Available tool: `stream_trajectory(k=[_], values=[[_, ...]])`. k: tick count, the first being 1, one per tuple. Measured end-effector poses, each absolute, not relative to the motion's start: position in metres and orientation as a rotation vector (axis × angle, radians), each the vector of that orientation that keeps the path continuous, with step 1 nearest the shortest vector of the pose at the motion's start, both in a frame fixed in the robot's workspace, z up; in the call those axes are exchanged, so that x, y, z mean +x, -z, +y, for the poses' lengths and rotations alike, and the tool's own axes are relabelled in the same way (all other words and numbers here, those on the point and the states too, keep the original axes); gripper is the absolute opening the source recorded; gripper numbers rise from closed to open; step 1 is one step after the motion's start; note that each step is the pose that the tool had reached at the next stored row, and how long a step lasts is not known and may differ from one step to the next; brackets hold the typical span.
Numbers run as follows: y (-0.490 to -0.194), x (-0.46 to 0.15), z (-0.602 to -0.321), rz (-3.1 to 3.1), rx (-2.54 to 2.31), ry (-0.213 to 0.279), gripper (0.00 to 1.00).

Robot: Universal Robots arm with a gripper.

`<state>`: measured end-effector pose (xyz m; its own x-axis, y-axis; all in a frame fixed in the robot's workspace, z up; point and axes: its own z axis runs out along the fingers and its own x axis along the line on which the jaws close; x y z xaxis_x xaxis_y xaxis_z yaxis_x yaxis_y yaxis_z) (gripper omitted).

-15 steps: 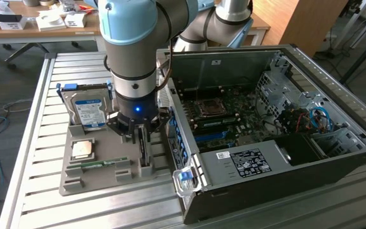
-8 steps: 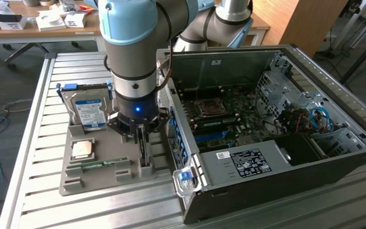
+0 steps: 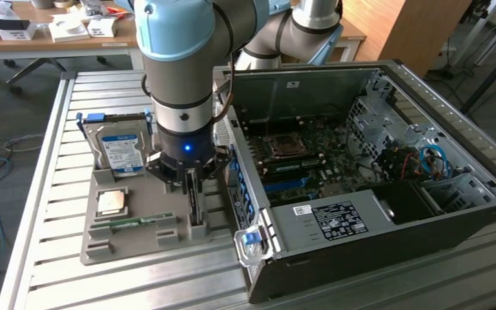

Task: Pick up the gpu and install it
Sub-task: 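Pick up the gpu and move the gpu toward the slot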

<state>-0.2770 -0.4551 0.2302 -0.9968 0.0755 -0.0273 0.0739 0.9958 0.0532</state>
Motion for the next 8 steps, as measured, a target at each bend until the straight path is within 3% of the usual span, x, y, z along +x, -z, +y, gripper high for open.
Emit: stream_trajectory(k=[8], values=[[-0.2303,-0.2771,-0.4551,3.109,0.116,-0.081,0.31]])
